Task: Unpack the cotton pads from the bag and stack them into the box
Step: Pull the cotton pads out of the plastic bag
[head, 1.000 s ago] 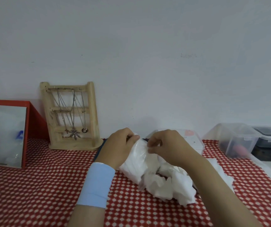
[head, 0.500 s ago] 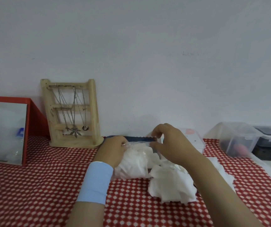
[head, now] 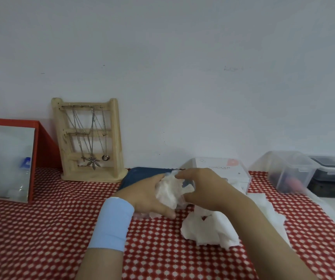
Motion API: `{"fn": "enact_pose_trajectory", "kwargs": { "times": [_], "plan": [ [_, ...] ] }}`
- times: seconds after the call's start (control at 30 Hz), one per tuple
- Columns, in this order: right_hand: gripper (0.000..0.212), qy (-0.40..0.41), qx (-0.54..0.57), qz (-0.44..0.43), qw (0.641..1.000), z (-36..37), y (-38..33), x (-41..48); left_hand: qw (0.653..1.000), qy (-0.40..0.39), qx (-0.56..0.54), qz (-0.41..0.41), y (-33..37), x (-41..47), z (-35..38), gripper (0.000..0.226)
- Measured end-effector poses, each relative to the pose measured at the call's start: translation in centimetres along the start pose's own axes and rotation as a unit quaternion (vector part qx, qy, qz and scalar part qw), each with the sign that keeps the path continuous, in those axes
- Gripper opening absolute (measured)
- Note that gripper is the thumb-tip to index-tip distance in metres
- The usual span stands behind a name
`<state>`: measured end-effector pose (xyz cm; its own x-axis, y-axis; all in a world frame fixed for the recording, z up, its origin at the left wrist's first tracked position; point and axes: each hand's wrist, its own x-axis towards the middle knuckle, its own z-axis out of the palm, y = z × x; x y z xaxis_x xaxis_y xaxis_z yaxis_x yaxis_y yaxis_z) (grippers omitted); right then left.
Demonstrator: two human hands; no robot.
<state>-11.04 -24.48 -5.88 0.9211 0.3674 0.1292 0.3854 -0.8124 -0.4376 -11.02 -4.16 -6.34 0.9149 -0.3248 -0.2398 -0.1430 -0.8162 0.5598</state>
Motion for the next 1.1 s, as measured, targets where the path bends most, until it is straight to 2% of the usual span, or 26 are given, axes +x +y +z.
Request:
{"fn": "enact_pose_trajectory", "kwargs": {
  "times": [0.1, 0.23, 0.37, 0.43, 0.5, 0.53, 0.63, 0.67, 0.73, 0.83, 0.93, 1.1],
  "plan": [
    [0.046, -0.017, -0.021, -0.009, 1.000, 0.7, -0.8, 0.1, 0.999, 0.019, 0.026, -0.028, -2.3, 0.6, -0.3, 0.112],
    [0.033, -0.040, -0.085, -0.009, 0.996, 1.8, -1.7, 1.2, 1.000, 0.009, -0.015, -0.005, -4.5, 1.2, -0.4, 0.102],
    [0.045, -0.084, -0.117, 0.003, 0.989, 3.1, -2.3, 2.6, 0.999, 0.023, -0.030, 0.017, -4.6, 1.6, -0.1, 0.093],
    [0.033, -0.070, -0.142, -0.005, 0.987, 3.8, -2.6, 3.1, 0.998, 0.030, -0.052, 0.028, -4.6, 1.6, 0.1, 0.093],
    [0.011, -0.018, -0.133, -0.003, 0.991, 4.2, -2.5, 3.2, 0.995, 0.048, -0.083, 0.041, -4.7, 1.6, 0.2, 0.091],
    [0.008, 0.003, -0.124, -0.013, 0.992, 4.4, -2.4, 3.1, 0.992, 0.059, -0.100, 0.045, -4.7, 1.6, 0.2, 0.090],
    [0.021, 0.011, -0.105, -0.040, 0.994, 4.9, -2.5, 2.7, 0.986, 0.073, -0.144, 0.050, -4.4, 1.7, 0.4, 0.092],
    [0.017, 0.019, -0.083, -0.029, 0.996, 5.0, -2.7, 2.7, 0.985, 0.076, -0.148, 0.055, -4.2, 1.7, 0.5, 0.092],
    [0.010, 0.049, -0.072, 0.000, 0.996, 5.2, -2.7, 2.8, 0.984, 0.091, -0.142, 0.056, -3.6, 1.4, 0.4, 0.086],
    [0.027, 0.075, -0.012, 0.017, 0.997, 4.4, -2.6, 2.3, 0.988, 0.123, -0.073, 0.052, -2.6, 1.0, 0.2, 0.064],
    [0.031, 0.098, 0.035, 0.020, 0.994, 2.4, -2.3, 0.8, 0.986, 0.162, 0.004, 0.031, -1.6, 1.1, -0.1, 0.046],
    [0.030, 0.166, 0.096, -0.032, 0.981, 0.4, 0.9, -1.4, 0.982, 0.167, 0.092, 0.000, -1.3, 2.0, 1.2, 0.027]
  ]
}}
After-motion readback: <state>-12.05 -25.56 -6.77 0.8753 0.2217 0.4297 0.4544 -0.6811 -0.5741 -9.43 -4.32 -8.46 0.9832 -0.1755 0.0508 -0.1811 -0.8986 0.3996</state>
